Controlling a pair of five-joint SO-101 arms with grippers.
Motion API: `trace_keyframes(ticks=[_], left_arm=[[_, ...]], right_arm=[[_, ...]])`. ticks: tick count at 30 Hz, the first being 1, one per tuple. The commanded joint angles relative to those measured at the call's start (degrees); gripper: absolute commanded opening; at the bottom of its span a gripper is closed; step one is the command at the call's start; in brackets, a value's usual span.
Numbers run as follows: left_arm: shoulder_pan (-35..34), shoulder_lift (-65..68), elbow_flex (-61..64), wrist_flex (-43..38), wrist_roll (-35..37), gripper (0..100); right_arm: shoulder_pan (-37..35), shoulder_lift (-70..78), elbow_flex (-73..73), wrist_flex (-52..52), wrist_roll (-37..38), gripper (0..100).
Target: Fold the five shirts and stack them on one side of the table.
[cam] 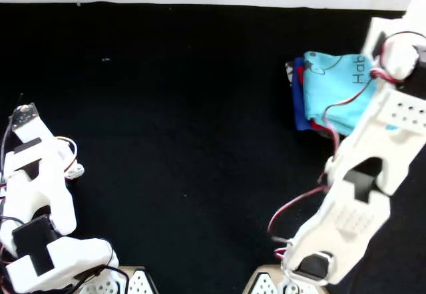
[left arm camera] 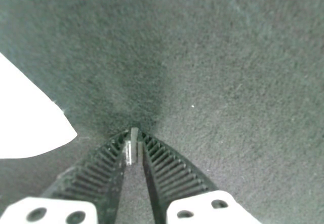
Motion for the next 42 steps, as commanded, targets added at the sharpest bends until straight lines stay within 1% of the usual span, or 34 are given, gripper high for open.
trace_keyframes(ticks=[1,5,7,9,11,14,16,18,21,24,29,31,35,42], left_arm=[[0.57,-0.04,0.31,-0.70,0.35,1],[0.04,-0.22,-0.40,-0.53,0.44,1],[-2.15,-0.92,-3.12,1.58,0.53,1],[-3.74,-2.95,-7.34,9.14,0.70,1],[-3.82,-5.58,-13.05,17.67,0.70,1],[-4.35,-9.01,-23.16,27.87,0.35,2],[-6.99,-10.07,-28.97,33.32,0.26,6],[-10.77,-10.07,-33.89,36.40,-0.26,14],[-18.24,-9.36,-36.70,35.52,-5.45,22],[-23.78,-5.49,-36.18,29.89,-10.81,21],[-27.12,6.29,-36.97,28.04,-16.09,21],[-28.35,11.30,-37.41,26.99,-16.26,21],[-29.23,18.95,-40.31,27.34,-16.18,21],[-31.60,22.20,-44.70,27.34,-16.26,21]], right_arm=[[-7.34,-16.75,17.54,0.66,-0.53,22.8],[-13.76,-30.02,37.93,0.66,-0.53,22.8],[-16.31,-35.12,47.69,0.48,-0.53,22.8],[-17.98,-38.73,56.75,0.22,-0.44,22.8],[-19.47,-41.63,64.66,-0.40,-0.44,22.8],[-20.09,-44.88,73.80,-0.57,-0.44,22.8],[-20.09,-45.93,78.02,-0.57,-0.44,22.8],[-20.09,-46.90,80.40,-0.57,-0.44,22.8],[-20.09,-48.04,81.71,-0.13,-0.35,22.8],[-20.09,-49.01,82.77,-0.04,-0.35,22.8],[-20.09,-50.07,84.35,-0.04,-0.35,22.8],[-20.09,-50.51,84.35,-0.04,-0.44,22.8],[-20.09,-52.00,84.44,0.48,-0.62,22.8],[-20.09,-58.24,85.67,0.48,-0.53,22.8]])
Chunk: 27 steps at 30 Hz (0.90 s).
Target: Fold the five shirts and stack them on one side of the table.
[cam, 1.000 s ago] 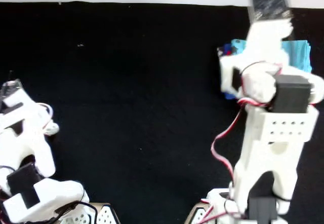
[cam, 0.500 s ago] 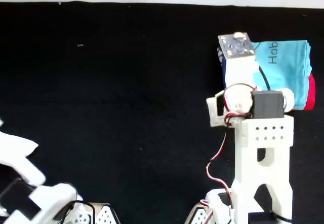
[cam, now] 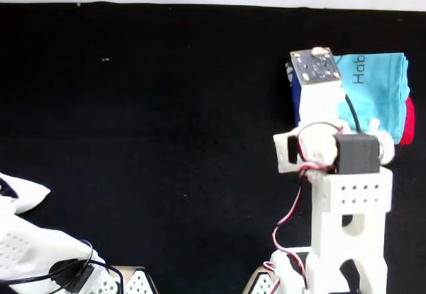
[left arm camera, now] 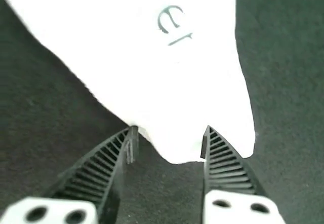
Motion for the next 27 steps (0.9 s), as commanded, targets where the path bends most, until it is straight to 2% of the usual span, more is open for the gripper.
trace_keyframes(ticks=[1,5,8,9,13,15,22,27], left_arm=[[-0.66,-0.13,-2.77,-0.62,-0.62,21],[0.04,0.22,-2.15,-0.53,-0.62,18],[1.80,0.22,-2.15,0.70,-0.35,0],[2.68,-0.04,-2.15,1.67,-0.35,3],[8.22,-0.84,-3.74,7.30,-0.18,1],[11.30,-2.77,-5.85,12.48,2.55,1],[30.02,-16.84,-12.88,28.75,10.11,1],[46.37,-30.46,-13.41,30.77,12.84,1]], right_arm=[[-0.57,-4.97,1.71,0.48,-0.53,22.8],[-0.57,-10.59,7.08,0.31,-0.44,22.8],[-0.57,-13.49,11.03,0.22,-0.44,22.8],[-0.57,-14.20,12.18,0.22,-0.44,22.8],[-0.40,-16.92,16.57,-1.45,-0.44,22.8],[-0.40,-18.24,18.95,-2.86,-0.44,22.8],[-0.40,-22.11,25.98,-8.75,-0.53,22.8],[-0.31,-23.69,29.05,-11.74,-0.53,22.8]])
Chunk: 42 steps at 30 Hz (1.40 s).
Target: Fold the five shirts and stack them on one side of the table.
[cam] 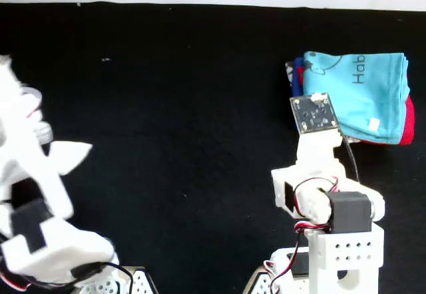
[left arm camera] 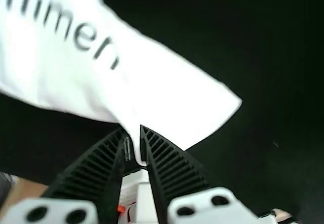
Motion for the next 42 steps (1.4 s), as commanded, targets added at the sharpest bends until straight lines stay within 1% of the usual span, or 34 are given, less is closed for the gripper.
trace_keyframes(ticks=[1,5,8,10,12,14,16,18,21,23,24,27,32,34,37,39,42], left_arm=[[12.53,-12.00,-1.89,1.41,1.85,1],[25.10,-21.41,-2.07,1.41,3.16,1],[32.48,-26.59,-2.24,1.14,3.60,1],[34.95,-29.05,-2.24,1.05,3.60,1],[35.12,-29.93,-2.07,1.05,3.60,2],[34.51,-30.02,-1.71,1.14,3.60,7],[32.66,-30.11,-0.40,1.05,3.60,15],[30.29,-30.11,1.98,1.14,3.60,21],[24.57,-30.20,7.25,1.14,3.34,21],[19.12,-30.20,11.74,1.14,3.08,20],[15.96,-30.11,14.29,1.14,1.85,20],[7.08,-29.93,24.13,0.97,-5.27,20],[-3.38,-29.93,35.74,0.35,-17.41,20],[-7.34,-30.02,38.55,-2.29,-20.84,20],[-13.23,-30.02,42.77,-8.53,-23.12,20],[-15.60,-30.02,45.76,-13.71,-23.12,20],[-16.84,-30.02,50.33,-21.27,-23.12,20]], right_arm=[[-0.22,-1.19,1.10,-1.80,-0.53,22.8],[-0.22,-1.01,2.77,-1.80,-0.53,22.8],[-0.22,-0.92,2.86,-1.80,-0.53,22.8],[-0.22,-0.84,2.77,-1.89,-0.53,22.8],[-0.22,-0.84,2.68,-1.89,-0.53,22.8],[-0.22,-0.84,2.68,-1.89,-0.53,22.8],[-0.22,-0.84,2.42,-1.89,-0.53,22.8],[-0.22,-0.84,2.33,-1.89,-0.53,22.8],[-0.22,-0.75,2.33,-1.89,-0.53,22.8],[-0.22,-0.75,2.33,-1.89,-0.44,22.8],[-0.22,-0.75,2.33,-1.89,-0.44,22.8],[-0.22,-0.75,2.33,-1.89,-0.44,22.8],[-0.40,-0.75,2.24,-4.70,-0.44,22.8],[-0.48,-0.75,2.24,-5.41,-0.44,23.0],[-0.48,-0.75,2.15,-5.49,-0.44,23.0],[-0.48,-0.75,2.15,-5.14,-0.44,23.0],[-0.48,-0.75,2.15,-5.05,-0.44,23.0]])
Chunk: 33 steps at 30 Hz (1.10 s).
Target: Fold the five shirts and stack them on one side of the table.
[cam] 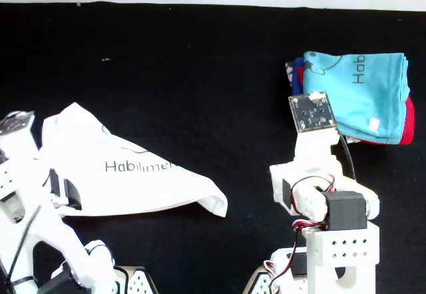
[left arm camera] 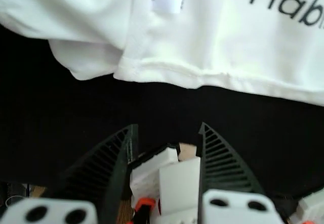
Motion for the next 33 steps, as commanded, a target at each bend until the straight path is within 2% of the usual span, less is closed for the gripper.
trace_keyframes(ticks=[1,5,9,19,21,24,28,33], left_arm=[[-1.45,-1.01,4.35,-9.05,-0.79,20],[-1.45,-1.01,10.33,-18.55,-1.32,20],[-1.71,-1.01,14.20,-26.55,-4.92,20],[-1.36,-1.01,21.23,-30.95,-5.10,20],[-1.36,-1.19,21.67,-30.86,-4.92,16],[-1.01,-1.54,20.53,-28.57,-4.75,0],[-0.92,-1.63,13.67,-20.22,-4.75,1],[-5.49,-1.63,-5.49,-3.08,-4.75,1]], right_arm=[[-0.48,-0.57,-0.66,-0.48,-0.44,23.0],[-0.48,-0.57,-0.66,-0.48,0.88,23.0],[-0.48,-0.66,-1.36,-0.22,2.90,23.0],[-0.48,-0.66,-5.14,2.42,3.96,23.0],[-0.48,-0.66,-5.05,2.24,3.96,23.0],[-0.48,-0.66,-5.14,1.54,3.96,23.0],[-0.48,-0.57,-5.05,-0.48,3.60,23.0],[-2.68,1.98,-5.05,-4.44,3.60,23.0]])
